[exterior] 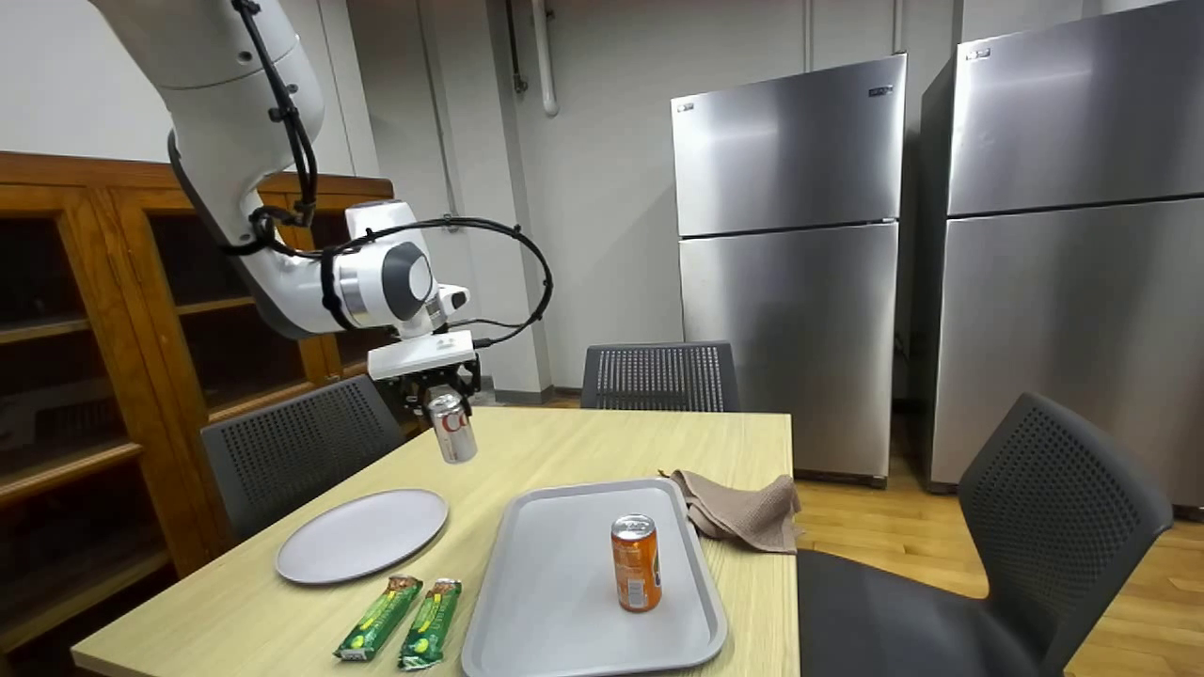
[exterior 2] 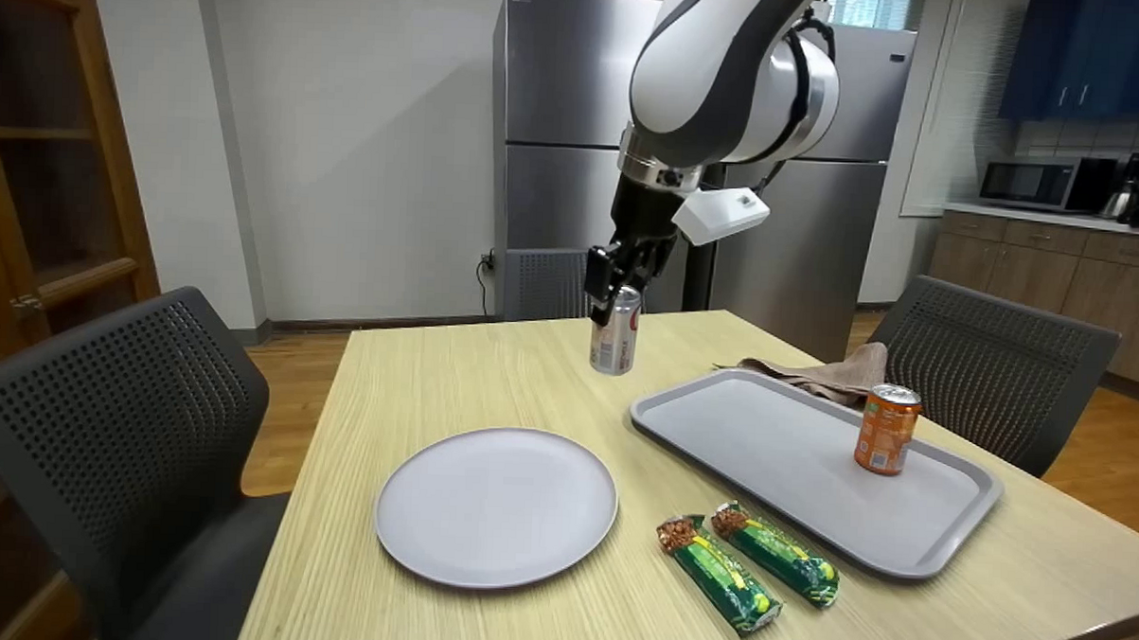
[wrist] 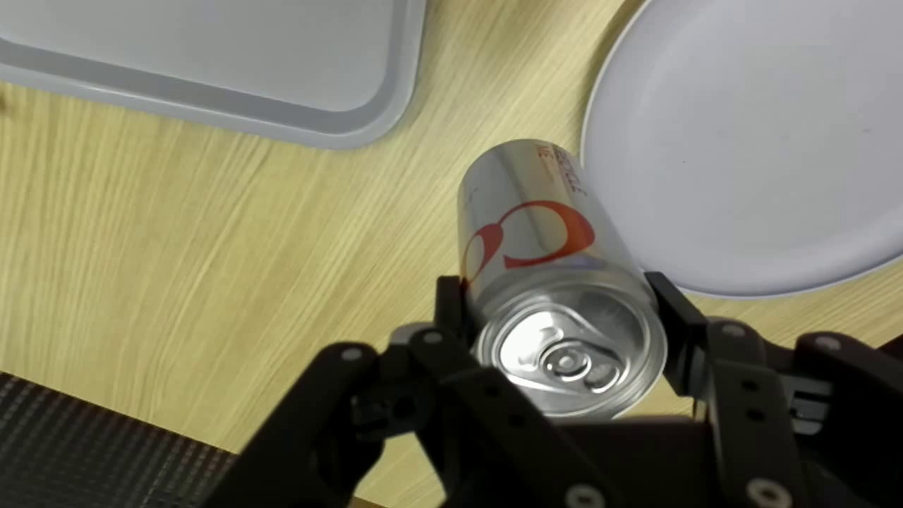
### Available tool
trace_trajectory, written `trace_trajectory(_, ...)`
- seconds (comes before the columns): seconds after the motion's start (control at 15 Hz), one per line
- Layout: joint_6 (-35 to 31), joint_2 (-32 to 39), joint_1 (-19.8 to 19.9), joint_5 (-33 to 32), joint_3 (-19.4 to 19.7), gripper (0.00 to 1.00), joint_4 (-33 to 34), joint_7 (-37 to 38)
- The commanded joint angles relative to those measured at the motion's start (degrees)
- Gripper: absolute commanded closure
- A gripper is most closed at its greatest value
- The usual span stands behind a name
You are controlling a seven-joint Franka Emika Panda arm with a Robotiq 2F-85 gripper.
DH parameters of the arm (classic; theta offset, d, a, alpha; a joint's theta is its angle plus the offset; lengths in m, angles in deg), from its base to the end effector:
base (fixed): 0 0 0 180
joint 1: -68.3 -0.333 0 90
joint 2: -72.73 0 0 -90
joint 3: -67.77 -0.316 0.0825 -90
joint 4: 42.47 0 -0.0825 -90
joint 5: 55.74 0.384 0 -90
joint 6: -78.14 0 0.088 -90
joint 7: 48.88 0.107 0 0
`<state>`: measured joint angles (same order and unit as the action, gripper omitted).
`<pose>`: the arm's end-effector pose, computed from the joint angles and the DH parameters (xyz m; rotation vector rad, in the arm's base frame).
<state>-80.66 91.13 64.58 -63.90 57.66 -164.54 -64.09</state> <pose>0.5849 0.1472 0.2922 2.9336 0.9288 0.5072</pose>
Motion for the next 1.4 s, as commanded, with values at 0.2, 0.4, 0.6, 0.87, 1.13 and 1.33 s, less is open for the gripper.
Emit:
trace_trajectory(0.2,-1.0,-4.1,3.8,2.7,1.8,0.62,-3.9,-2.6)
trace_trajectory(0.4,-1.2,-4.5,4.9,3.0,3.0,0.62,-4.9,-3.0)
trace_trajectory(0.6,-1.5,-4.7,6.0,2.9,4.1,0.62,-6.0,-3.1)
trace_trajectory(0.87,-1.4,-4.5,7.1,2.9,5.5,0.62,-7.2,-3.0)
trace_trajectory(1.13,-1.4,-3.9,8.1,2.8,6.9,0.62,-8.3,-2.8)
trace_trajectory(1.33,-1.4,-3.3,8.9,3.5,7.4,0.62,-8.7,-2.7)
